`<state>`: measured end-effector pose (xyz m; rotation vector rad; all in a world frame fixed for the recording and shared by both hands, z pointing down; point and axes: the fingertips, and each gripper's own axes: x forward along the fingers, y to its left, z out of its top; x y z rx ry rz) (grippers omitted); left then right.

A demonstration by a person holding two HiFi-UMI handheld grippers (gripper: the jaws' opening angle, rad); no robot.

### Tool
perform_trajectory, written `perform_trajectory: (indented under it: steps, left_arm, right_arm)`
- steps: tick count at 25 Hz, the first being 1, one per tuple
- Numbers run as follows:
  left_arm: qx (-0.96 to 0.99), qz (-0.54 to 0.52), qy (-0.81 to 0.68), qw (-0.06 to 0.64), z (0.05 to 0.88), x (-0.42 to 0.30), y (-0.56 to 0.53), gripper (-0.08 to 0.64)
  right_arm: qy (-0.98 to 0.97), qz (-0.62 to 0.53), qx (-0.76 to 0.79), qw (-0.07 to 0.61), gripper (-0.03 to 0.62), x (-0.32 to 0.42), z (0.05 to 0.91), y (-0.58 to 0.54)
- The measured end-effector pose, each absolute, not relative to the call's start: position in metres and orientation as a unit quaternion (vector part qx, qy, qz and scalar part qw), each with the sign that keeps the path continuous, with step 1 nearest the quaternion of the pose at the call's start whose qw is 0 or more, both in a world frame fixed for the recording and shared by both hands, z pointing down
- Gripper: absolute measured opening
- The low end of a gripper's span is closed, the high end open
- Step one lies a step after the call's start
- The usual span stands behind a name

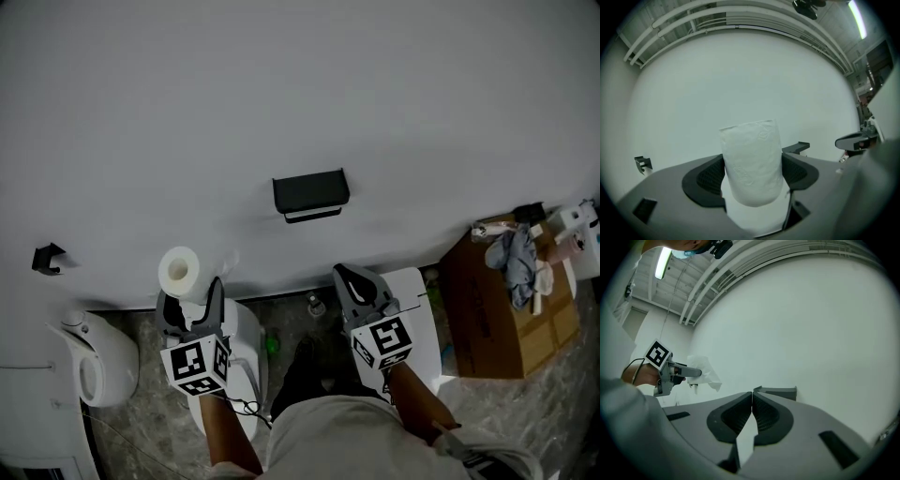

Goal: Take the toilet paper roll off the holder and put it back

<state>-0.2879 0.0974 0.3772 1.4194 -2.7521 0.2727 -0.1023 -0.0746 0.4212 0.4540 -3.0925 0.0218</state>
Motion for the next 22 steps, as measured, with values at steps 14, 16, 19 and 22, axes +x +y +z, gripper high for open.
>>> perform_trajectory:
  steps: [14, 16, 19, 22]
  left_arm:
    - [0.539, 0.095, -0.837, -0.008, 0.349, -0.312, 0.004, 0.382]
    - [0.553, 0.093, -0.828, -0.013, 0.345, -0.313, -0.012, 0.382]
    - [0.575, 0.088, -0.813, -0.020, 0.340, -0.312, -0.037, 0.382]
    - [0.596, 0.085, -0.798, -0.020, 0.341, -0.309, -0.061, 0.382]
  right_arm:
    - [-0.976, 0.016, 0.219, 0.000, 0.005, -0.115, 0.418, -0.122]
    - [-0.972, 0.016, 0.234, 0.000, 0.005, -0.112, 0.420, -0.131]
    - [-0.965, 0.017, 0.261, 0.002, 0.005, -0.104, 0.423, -0.147]
    - [-0.957, 0.019, 0.289, 0.005, 0.005, -0.095, 0.426, -0.159]
